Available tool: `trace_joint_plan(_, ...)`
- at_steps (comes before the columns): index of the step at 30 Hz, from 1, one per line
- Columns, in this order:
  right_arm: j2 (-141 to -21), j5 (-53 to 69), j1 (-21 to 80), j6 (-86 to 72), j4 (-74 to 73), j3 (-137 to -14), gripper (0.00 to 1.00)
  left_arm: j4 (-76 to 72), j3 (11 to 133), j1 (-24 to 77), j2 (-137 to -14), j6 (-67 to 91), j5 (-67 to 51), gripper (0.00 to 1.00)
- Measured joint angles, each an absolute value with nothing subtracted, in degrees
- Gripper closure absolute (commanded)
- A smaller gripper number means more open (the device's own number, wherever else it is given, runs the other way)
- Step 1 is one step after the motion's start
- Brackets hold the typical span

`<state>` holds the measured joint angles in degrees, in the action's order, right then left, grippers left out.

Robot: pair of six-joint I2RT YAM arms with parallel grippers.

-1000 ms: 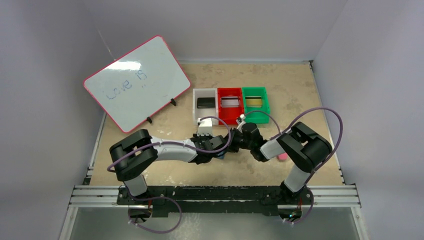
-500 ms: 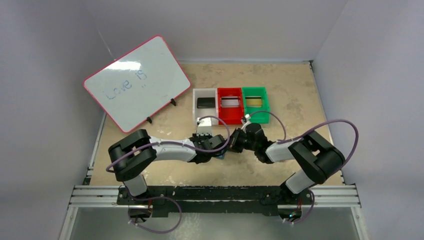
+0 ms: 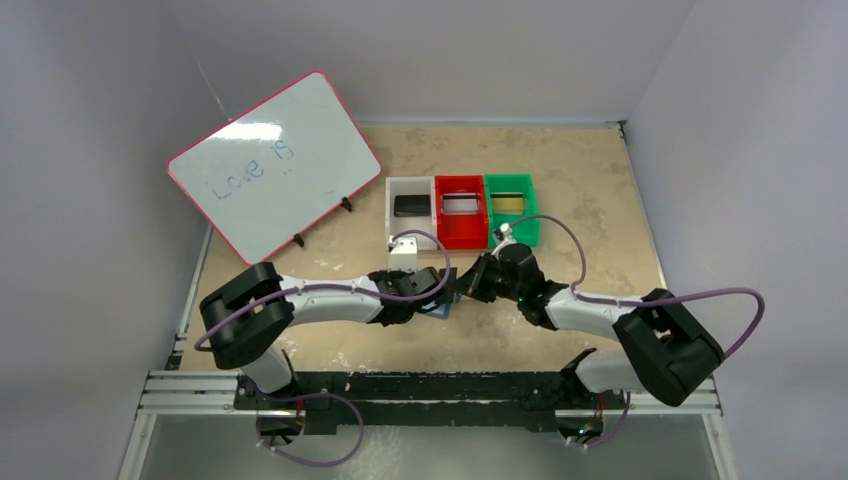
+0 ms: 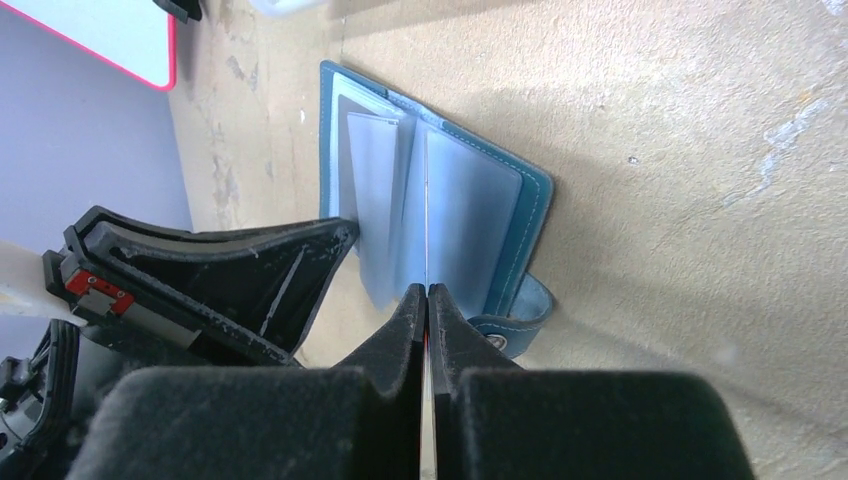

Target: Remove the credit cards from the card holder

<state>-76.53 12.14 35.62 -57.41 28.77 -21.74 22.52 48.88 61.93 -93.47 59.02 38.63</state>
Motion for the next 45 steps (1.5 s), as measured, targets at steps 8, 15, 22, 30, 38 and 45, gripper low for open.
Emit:
trace_joint_plan(8, -76.3, 11.5, 35.6, -55.9, 26.6, -21.8, 1.00, 23.4, 48.3, 61.9, -91.5, 58.3, 33.7, 0.92)
trace_joint_plan(15, -73.9, 10.9, 35.6, -55.7, 25.3, -21.8, 1.00, 21.7, 48.3, 61.9, -91.5, 57.4, 31.4, 0.91)
trace_joint_plan(22, -70.1, 8.6, 35.6, -55.7, 23.1, -21.8, 1.00, 20.3, 48.6, 61.9, -91.5, 57.2, 29.7, 0.91)
trace_joint_plan(30, -64.1, 4.3, 35.6, -56.0, 18.6, -21.8, 1.00, 17.9, 48.9, 61.9, -91.5, 56.2, 28.2, 0.90)
trace_joint_plan(38, -55.7, -1.3, 35.6, -57.8, 13.6, -21.4, 1.00, 15.0, 49.4, 61.9, -91.5, 54.7, 26.9, 0.89)
trace_joint_plan(45, -52.0, -3.8, 35.6, -59.1, 10.9, -20.1, 1.00, 13.9, 52.4, 61.9, -93.7, 53.9, 26.9, 0.89)
